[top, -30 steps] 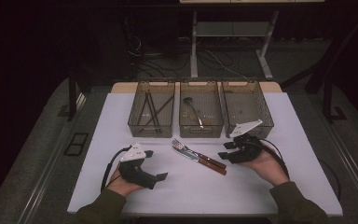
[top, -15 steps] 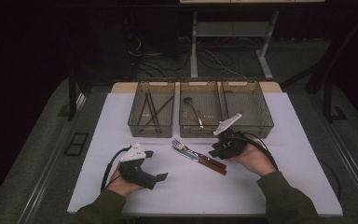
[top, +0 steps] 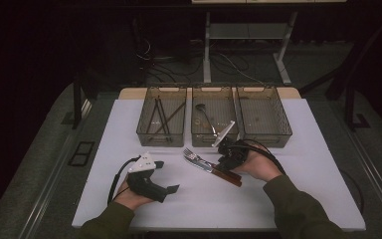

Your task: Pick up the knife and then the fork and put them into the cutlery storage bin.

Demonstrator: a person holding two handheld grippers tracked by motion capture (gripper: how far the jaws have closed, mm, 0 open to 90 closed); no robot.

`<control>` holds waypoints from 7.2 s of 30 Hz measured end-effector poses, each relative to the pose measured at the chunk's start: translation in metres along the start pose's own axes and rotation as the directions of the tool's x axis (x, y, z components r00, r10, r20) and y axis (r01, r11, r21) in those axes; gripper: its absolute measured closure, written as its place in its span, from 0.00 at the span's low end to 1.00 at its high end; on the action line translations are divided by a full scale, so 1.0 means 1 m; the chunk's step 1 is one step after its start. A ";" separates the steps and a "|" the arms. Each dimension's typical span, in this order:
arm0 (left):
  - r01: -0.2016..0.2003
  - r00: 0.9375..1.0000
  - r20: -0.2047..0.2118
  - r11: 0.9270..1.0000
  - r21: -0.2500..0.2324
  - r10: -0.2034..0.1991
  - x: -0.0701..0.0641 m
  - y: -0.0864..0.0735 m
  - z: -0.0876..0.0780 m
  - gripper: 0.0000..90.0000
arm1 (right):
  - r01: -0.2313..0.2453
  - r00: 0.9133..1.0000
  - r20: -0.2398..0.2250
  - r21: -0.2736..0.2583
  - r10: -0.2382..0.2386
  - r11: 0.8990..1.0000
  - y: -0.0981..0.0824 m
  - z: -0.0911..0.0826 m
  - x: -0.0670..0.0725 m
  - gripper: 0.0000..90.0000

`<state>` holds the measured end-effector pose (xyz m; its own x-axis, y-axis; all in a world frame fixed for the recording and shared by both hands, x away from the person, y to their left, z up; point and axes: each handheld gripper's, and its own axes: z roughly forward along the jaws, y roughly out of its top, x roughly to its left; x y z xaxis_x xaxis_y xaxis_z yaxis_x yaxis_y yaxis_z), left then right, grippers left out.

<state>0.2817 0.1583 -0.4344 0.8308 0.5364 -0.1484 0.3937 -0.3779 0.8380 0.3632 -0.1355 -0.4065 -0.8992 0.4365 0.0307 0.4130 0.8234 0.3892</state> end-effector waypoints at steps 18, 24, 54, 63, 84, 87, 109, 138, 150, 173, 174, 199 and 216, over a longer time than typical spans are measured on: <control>0.000 1.000 0.010 1.000 0.006 0.000 -0.001 0.000 0.002 0.00 | -0.001 1.000 -0.010 0.154 0.002 0.988 0.014 0.020 -0.003 0.82; 0.002 1.000 0.012 1.000 0.005 -0.002 -0.001 0.000 0.002 0.00 | -0.003 1.000 -0.002 0.196 0.003 0.981 0.019 0.021 -0.003 0.83; -0.006 1.000 0.013 1.000 0.013 0.006 0.000 0.000 0.002 0.00 | -0.019 1.000 -0.015 0.117 0.021 0.993 0.010 0.006 -0.013 0.86; -0.002 1.000 0.016 1.000 0.009 0.002 0.000 0.000 0.002 0.00 | -0.037 0.999 -0.035 -0.002 0.037 0.999 -0.015 -0.005 -0.018 0.86; 0.008 1.000 0.017 1.000 0.005 -0.008 0.002 -0.001 0.001 0.00 | -0.135 0.990 -0.067 -0.201 0.124 0.970 -0.063 -0.038 -0.034 0.86; 0.006 1.000 0.018 1.000 0.008 -0.006 0.002 -0.001 0.001 0.00 | -0.155 0.987 -0.068 -0.209 0.144 0.965 -0.066 -0.041 -0.035 0.86; 0.005 1.000 0.018 1.000 0.005 -0.005 0.002 -0.001 0.001 0.00 | -0.201 0.976 0.023 -0.280 0.216 0.939 -0.082 -0.105 -0.068 0.86; -0.009 0.999 0.033 1.000 -0.011 0.009 0.005 -0.003 -0.001 0.00 | -0.306 0.919 0.157 -0.297 0.362 0.905 -0.067 -0.124 -0.150 0.86; -0.007 0.999 0.034 1.000 -0.014 0.008 0.004 -0.003 -0.001 0.00 | -0.376 0.889 0.175 -0.248 0.423 0.893 -0.079 -0.092 -0.168 0.86; 0.002 0.999 0.034 1.000 -0.014 -0.001 0.004 -0.003 0.001 0.00 | -0.419 0.863 0.139 -0.339 0.485 0.843 -0.103 -0.091 -0.164 0.60; 0.000 0.999 0.034 1.000 -0.014 0.000 0.004 -0.003 0.001 0.00 | -0.421 0.861 0.134 -0.353 0.491 0.836 -0.104 -0.093 -0.162 0.60; -0.002 1.000 0.028 1.000 -0.009 0.003 0.003 -0.003 0.001 0.00 | -0.302 0.911 0.109 -0.481 0.398 0.823 -0.118 -0.103 -0.090 0.35; -0.007 1.000 0.025 1.000 -0.009 0.008 0.002 -0.003 0.000 0.00 | -0.265 0.939 0.066 -0.487 0.337 0.832 -0.132 -0.073 -0.050 0.32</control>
<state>0.2821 0.1604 -0.4368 0.8432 0.5147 -0.1549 0.3840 -0.3752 0.8437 0.3436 -0.2923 -0.3920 -0.6958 0.7113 0.0996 0.5111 0.3929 0.7645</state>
